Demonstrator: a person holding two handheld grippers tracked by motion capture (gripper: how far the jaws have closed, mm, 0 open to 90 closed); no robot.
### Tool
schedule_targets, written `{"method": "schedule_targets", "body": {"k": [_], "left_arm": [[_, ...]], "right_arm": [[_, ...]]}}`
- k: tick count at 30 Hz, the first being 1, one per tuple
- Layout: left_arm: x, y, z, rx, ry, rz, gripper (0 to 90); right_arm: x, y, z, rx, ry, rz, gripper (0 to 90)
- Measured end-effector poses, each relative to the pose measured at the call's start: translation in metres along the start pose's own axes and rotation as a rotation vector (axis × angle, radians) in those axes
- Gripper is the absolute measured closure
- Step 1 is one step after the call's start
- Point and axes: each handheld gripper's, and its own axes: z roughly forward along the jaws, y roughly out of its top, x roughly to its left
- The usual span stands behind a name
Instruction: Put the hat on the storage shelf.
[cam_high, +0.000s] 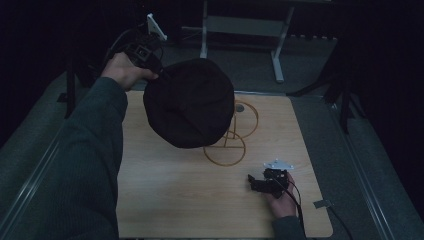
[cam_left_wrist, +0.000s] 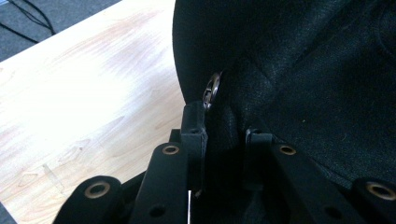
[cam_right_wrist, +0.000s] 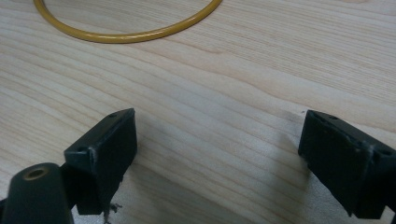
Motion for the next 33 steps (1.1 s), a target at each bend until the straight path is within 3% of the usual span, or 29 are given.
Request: {"method": "schedule_targets", "body": {"k": [23, 33], "left_arm": [[-0.018, 0.021, 0.012, 0.024, 0.020, 0.026, 74.9], [-0.024, 0.030, 0.016, 0.016, 0.004, 0.036, 74.9]], "right_arm": [[0.000, 0.000, 0.000, 0.000, 0.000, -0.001, 11.5], [0.000, 0.000, 0.000, -0.001, 0.000, -0.002, 11.5]]}}
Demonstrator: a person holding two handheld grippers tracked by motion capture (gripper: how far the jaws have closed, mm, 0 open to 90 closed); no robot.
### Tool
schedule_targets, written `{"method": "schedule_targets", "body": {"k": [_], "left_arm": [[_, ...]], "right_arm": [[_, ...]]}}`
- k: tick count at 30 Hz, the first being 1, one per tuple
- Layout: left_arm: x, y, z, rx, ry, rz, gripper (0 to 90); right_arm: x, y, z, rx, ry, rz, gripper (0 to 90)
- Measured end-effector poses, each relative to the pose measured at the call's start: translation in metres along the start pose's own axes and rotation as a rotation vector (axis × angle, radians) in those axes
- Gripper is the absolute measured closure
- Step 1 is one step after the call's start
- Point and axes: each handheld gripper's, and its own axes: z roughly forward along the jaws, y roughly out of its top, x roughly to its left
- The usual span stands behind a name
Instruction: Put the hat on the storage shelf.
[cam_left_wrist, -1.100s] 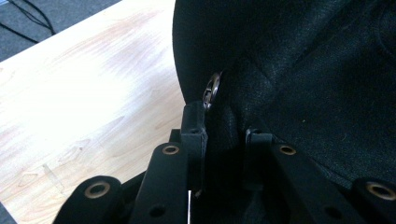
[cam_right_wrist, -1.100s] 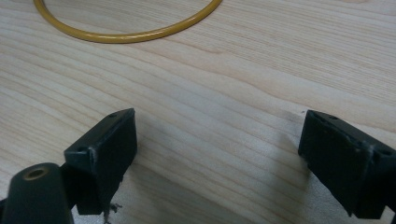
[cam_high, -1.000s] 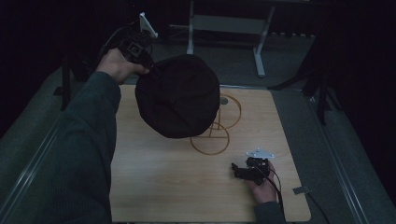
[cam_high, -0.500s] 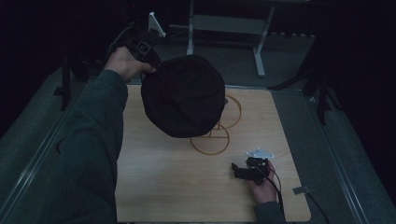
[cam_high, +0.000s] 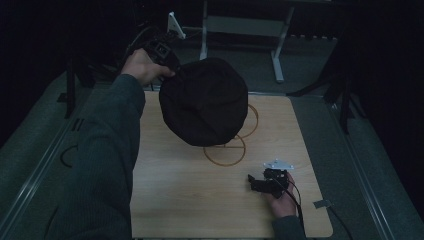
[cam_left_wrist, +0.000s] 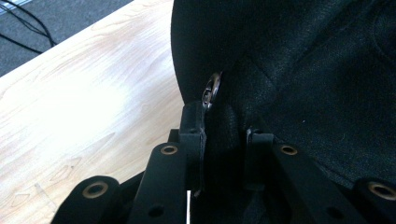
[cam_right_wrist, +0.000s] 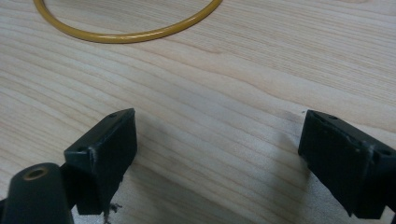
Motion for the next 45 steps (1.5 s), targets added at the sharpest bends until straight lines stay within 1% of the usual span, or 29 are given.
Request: {"method": "schedule_targets", "body": {"k": [7, 10, 14, 21, 22, 26, 29, 33, 40, 45], "left_arm": [[-0.002, 0.007, 0.001, 0.001, -0.002, 0.006, 74.9], [-0.005, 0.009, 0.000, -0.002, -0.004, 0.004, 74.9], [-0.009, 0.011, 0.001, 0.000, -0.001, 0.012, 74.9], [-0.014, 0.016, 0.004, 0.010, 0.000, 0.016, 74.9], [-0.015, 0.018, 0.005, 0.016, 0.001, 0.022, 74.9], [-0.017, 0.021, 0.006, 0.017, 0.005, 0.024, 74.9], [-0.018, 0.023, 0.008, 0.016, 0.003, 0.021, 74.9], [-0.022, 0.025, 0.013, 0.024, 0.007, 0.020, 74.8], [-0.027, 0.032, 0.020, 0.029, 0.002, 0.020, 74.8], [-0.031, 0.034, 0.022, 0.022, 0.008, 0.011, 74.5]], "right_arm": [[0.000, 0.000, 0.000, 0.003, 0.001, 0.002, 11.5], [0.000, 0.000, 0.000, 0.003, 0.002, 0.001, 11.5], [0.000, 0.001, 0.001, 0.001, 0.002, -0.004, 11.5], [0.000, 0.002, 0.002, 0.002, 0.004, -0.002, 11.5], [0.000, 0.002, 0.002, 0.002, 0.004, -0.001, 11.5], [0.000, 0.002, 0.002, 0.003, 0.004, -0.001, 11.5], [0.000, 0.002, 0.002, 0.003, 0.004, -0.001, 11.5], [0.000, 0.002, 0.002, 0.003, 0.004, 0.000, 11.5], [0.000, 0.002, 0.002, 0.003, 0.004, 0.000, 11.5], [0.000, 0.002, 0.002, 0.003, 0.004, 0.000, 11.5]]}}
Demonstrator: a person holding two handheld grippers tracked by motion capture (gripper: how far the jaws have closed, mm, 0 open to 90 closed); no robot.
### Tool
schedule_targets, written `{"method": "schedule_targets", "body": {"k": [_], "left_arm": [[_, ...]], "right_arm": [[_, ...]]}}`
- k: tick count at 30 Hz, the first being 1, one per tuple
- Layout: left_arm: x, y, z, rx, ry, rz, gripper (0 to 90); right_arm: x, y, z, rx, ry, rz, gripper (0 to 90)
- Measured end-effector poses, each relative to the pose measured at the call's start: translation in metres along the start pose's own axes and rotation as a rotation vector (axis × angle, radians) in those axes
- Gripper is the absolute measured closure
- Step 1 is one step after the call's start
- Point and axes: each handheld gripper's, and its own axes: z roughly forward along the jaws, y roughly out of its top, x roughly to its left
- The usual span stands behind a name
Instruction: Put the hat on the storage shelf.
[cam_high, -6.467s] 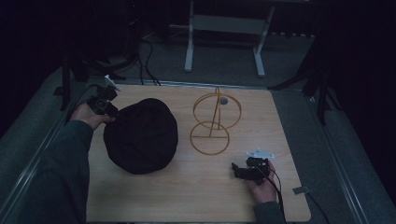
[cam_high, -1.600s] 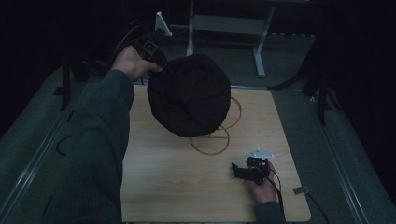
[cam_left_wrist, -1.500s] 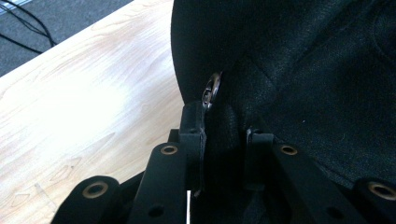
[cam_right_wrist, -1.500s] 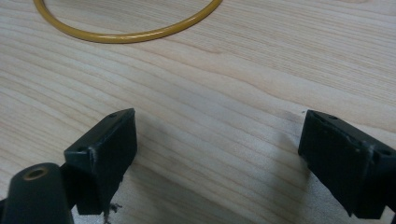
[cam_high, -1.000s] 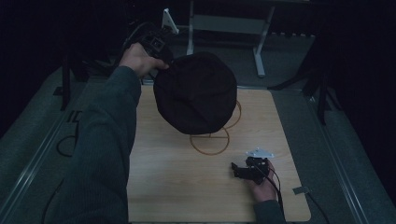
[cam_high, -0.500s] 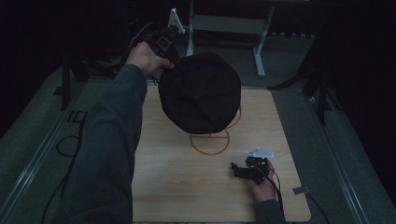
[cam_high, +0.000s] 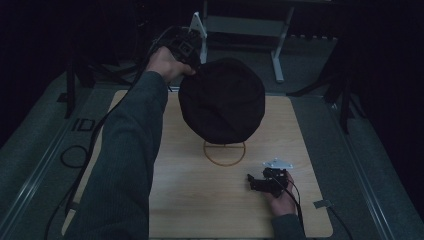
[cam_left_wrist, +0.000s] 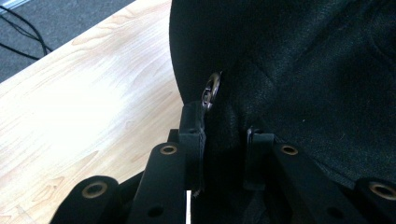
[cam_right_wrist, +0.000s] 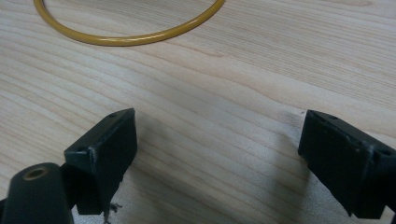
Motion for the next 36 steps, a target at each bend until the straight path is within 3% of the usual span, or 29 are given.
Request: {"method": "schedule_targets", "body": {"k": [16, 26, 36], "left_arm": [[-0.006, 0.008, 0.015, 0.002, -0.001, -0.020, 73.6], [-0.009, 0.017, 0.043, 0.038, -0.012, -0.031, 73.6], [-0.008, 0.021, 0.057, 0.049, -0.026, -0.040, 73.6]], "right_arm": [[0.000, 0.000, 0.000, 0.000, 0.000, 0.000, 11.5], [0.000, 0.000, 0.000, 0.000, 0.001, 0.000, 11.5], [0.000, 0.000, 0.000, -0.001, 0.003, -0.001, 11.5]]}}
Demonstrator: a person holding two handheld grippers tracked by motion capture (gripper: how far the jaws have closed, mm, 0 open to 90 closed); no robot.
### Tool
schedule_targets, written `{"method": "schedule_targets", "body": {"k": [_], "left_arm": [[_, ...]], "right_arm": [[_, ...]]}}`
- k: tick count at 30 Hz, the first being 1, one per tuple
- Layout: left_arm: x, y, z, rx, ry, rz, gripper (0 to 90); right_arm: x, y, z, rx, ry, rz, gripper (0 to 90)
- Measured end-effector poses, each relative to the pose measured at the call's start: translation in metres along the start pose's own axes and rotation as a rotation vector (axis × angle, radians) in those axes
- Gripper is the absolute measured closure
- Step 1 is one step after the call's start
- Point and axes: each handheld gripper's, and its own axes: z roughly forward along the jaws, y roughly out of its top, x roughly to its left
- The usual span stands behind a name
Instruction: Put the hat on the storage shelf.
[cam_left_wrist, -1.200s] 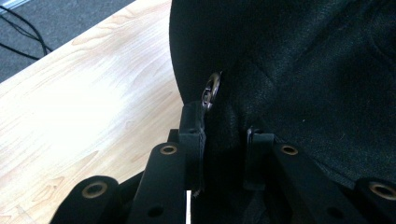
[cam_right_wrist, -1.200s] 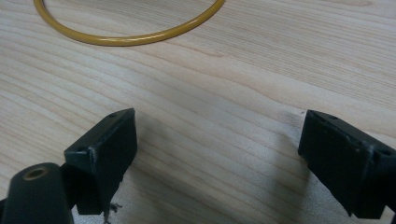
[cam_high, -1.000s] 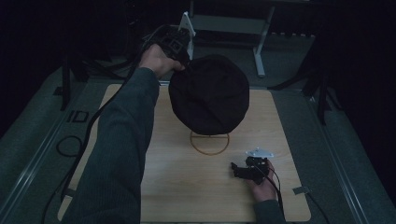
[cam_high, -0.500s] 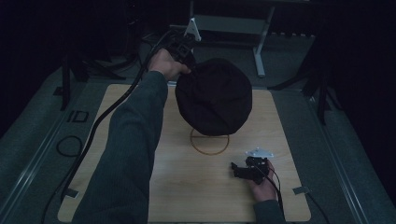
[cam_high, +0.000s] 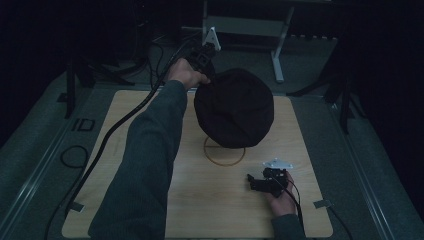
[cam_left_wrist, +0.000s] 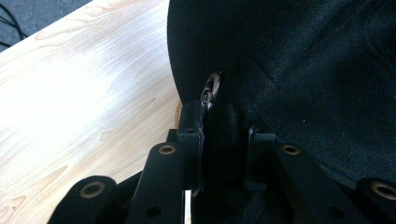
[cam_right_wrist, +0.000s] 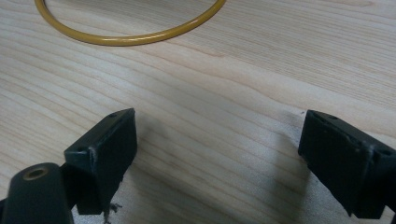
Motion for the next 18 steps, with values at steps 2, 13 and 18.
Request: {"method": "schedule_targets", "body": {"k": [2, 13, 18], "left_arm": [[0.002, 0.000, 0.002, -0.001, -0.002, -0.010, 73.7], [0.009, -0.002, 0.016, -0.013, -0.027, -0.039, 73.6], [0.008, -0.002, 0.019, -0.017, -0.021, -0.045, 73.5]], "right_arm": [[0.000, 0.000, 0.000, 0.000, 0.001, -0.001, 11.5], [0.000, 0.000, 0.000, 0.001, 0.001, -0.003, 11.5], [0.000, 0.000, 0.000, 0.001, 0.001, -0.003, 11.5]]}}
